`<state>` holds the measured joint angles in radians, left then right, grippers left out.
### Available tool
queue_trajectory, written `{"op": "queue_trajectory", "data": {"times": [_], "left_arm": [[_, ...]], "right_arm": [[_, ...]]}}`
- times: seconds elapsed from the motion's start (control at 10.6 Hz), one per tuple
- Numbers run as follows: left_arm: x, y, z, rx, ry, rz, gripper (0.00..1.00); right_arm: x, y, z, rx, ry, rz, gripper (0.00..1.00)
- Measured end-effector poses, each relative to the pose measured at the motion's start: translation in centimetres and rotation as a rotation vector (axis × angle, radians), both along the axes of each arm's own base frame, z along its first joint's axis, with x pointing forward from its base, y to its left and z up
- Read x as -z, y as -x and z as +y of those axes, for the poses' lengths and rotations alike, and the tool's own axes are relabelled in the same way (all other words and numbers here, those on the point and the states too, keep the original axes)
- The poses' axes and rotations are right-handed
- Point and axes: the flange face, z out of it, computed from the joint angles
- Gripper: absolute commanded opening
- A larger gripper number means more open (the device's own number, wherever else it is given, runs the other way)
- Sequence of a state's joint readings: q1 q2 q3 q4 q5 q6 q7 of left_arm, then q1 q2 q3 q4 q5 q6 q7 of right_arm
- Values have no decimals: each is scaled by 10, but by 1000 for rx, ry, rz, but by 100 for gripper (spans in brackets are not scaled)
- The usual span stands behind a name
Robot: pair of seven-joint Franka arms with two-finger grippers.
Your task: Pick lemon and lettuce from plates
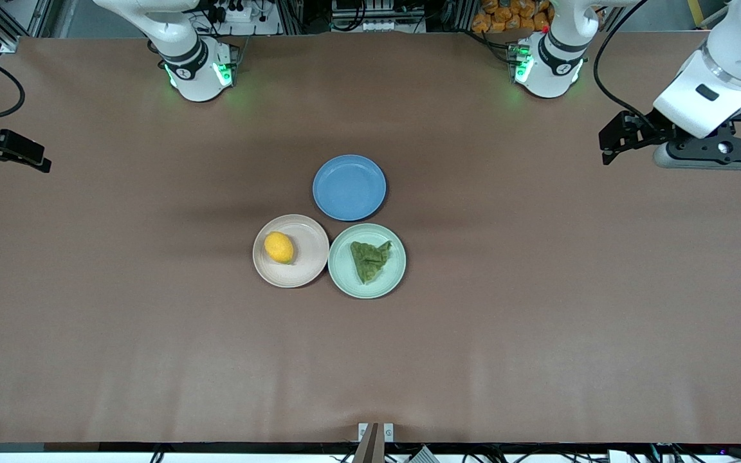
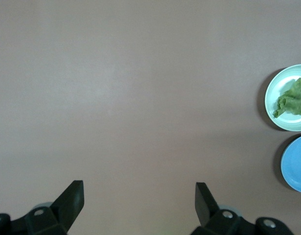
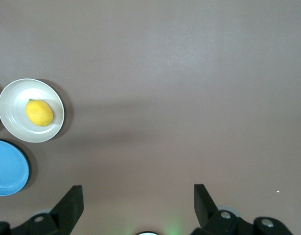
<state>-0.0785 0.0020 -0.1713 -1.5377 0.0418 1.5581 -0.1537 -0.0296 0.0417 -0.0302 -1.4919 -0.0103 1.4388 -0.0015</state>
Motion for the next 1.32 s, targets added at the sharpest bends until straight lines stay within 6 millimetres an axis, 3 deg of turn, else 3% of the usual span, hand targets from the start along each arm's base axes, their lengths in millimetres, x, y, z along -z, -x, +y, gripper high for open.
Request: {"op": "queue_trajectory", "data": {"times": [0.47, 0.76, 0.95, 1.23, 1.32], "left_arm": [[57, -9, -25, 60, 29, 123, 100], [106, -22, -48, 95, 62, 201, 100], [144, -34, -64, 112, 78, 186, 100], [200, -37, -76, 123, 94, 153, 100], [220, -36, -89, 140, 97, 160, 100]], "right_arm": [[4, 1, 15, -25, -5, 20, 100], [15, 2, 43, -69, -31, 55, 100], [36, -2, 72, -103, -54, 65, 100], [86, -9, 127, -110, -52, 102, 100], [104, -10, 140, -117, -59, 114, 100]]}}
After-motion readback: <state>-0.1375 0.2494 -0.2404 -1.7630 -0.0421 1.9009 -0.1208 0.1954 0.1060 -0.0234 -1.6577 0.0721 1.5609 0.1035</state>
